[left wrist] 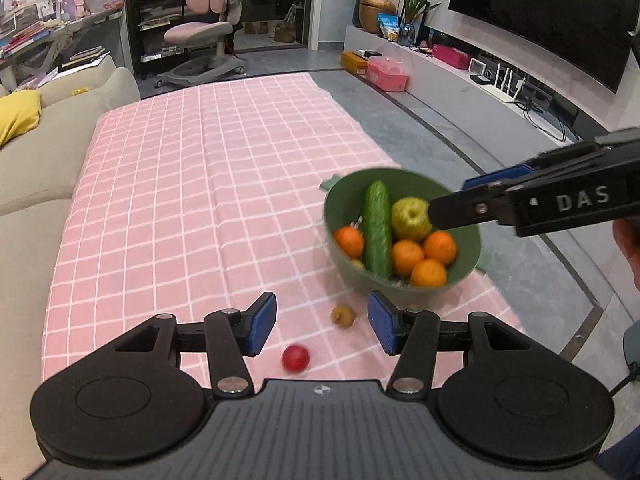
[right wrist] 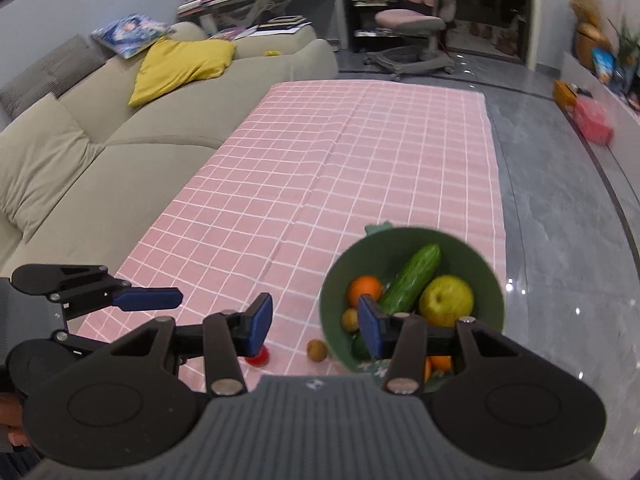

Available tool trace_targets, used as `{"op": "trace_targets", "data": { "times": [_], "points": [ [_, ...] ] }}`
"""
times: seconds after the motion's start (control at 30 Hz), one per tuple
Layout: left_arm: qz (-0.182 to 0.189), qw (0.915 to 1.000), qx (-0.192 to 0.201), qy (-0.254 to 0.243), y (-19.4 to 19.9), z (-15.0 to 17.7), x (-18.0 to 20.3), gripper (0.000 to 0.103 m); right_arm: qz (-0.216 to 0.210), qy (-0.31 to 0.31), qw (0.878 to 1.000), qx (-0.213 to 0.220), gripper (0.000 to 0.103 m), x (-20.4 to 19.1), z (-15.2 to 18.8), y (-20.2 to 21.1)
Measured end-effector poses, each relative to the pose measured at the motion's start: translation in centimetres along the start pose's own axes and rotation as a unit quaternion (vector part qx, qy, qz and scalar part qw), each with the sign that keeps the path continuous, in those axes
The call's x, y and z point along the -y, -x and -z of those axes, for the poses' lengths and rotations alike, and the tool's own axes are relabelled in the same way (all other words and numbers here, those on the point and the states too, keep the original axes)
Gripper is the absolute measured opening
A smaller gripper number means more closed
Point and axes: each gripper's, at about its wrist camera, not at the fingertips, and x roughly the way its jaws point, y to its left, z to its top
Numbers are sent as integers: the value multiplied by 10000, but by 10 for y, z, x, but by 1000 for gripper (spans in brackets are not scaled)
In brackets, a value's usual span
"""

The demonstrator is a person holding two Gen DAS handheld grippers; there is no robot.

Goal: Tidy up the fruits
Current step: 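Grasp the red cherry tomato with the left tool while the right tool grasps a kiwi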

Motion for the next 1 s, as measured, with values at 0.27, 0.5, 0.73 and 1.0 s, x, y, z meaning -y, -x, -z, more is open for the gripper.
{"op": "trace_targets", "data": {
  "times": [0.27, 0.5, 0.73, 1.0],
  "points": [
    [31, 9999, -126, -50, -13, 33, -21, 62, 240, -639, 9976, 118, 44, -12, 48, -25],
    [176, 9997, -53, -175, -24, 57, -33, 62, 458, -1502, 9871, 320, 44, -8, 89, -42],
    [161, 9982, 78, -568, -46, 74, -30, 69, 646, -2031, 9758, 482, 45, -10, 122, -65],
    [236, 9913, 51, -1290, -82, 74, -24, 69, 753, -2100, 9729, 615, 44, -16, 123, -105]
  ]
}}
